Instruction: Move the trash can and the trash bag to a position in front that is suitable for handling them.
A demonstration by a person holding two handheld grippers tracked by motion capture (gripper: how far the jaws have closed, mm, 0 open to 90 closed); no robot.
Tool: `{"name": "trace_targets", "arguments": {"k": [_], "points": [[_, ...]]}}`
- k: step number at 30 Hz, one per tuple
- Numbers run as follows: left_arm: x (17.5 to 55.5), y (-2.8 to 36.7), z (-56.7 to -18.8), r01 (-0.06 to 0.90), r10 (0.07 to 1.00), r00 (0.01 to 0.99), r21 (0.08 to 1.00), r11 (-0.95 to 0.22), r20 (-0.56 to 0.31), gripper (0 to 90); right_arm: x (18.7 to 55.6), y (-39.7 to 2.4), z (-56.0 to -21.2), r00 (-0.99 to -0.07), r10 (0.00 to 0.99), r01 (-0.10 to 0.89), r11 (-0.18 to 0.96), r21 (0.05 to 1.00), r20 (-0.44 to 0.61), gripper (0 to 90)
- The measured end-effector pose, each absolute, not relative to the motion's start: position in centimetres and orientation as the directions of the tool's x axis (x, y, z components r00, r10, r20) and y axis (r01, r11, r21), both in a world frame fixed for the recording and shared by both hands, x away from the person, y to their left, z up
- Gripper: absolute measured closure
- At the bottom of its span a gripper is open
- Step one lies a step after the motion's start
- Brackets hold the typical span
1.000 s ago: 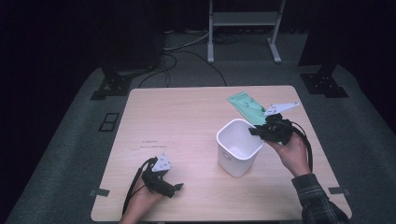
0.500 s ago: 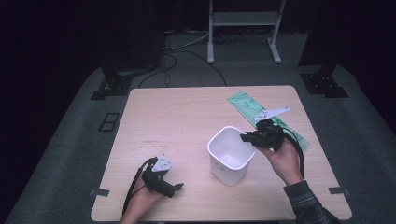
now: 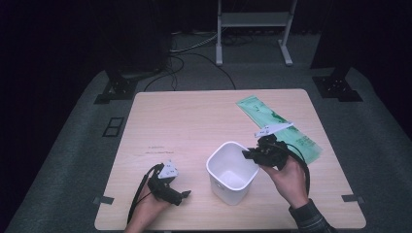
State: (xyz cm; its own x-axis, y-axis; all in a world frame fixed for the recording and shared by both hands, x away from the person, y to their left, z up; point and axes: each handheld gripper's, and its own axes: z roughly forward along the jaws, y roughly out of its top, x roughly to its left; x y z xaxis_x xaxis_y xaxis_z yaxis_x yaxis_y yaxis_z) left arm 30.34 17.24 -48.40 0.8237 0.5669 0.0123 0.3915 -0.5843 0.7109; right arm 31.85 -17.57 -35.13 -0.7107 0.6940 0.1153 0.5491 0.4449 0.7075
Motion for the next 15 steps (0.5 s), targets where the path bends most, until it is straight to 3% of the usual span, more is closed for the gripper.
{"name": "trace_targets", "arguments": {"k": [6,7,15], "points": [[30.3,17.2,-48.4,0.391,0.567,0.824,0.711,-0.584,0.013,0.0,31.3,-17.2,-35.1,-0.724,0.682,0.535,0.457,0.711,0.106,82.5],[30.3,17.2,-48.4,0.392,0.567,0.824,0.711,-0.584,0.012,0.0,31.2,-17.4,-35.0,-0.722,0.682,0.530,0.436,0.727,0.116,68.2],[30.3,17.2,-48.4,0.391,0.567,0.823,0.712,-0.584,0.013,0.0,30.2,-19.7,-34.3,-0.720,0.683,0.501,0.387,0.774,0.124,52.9]]}}
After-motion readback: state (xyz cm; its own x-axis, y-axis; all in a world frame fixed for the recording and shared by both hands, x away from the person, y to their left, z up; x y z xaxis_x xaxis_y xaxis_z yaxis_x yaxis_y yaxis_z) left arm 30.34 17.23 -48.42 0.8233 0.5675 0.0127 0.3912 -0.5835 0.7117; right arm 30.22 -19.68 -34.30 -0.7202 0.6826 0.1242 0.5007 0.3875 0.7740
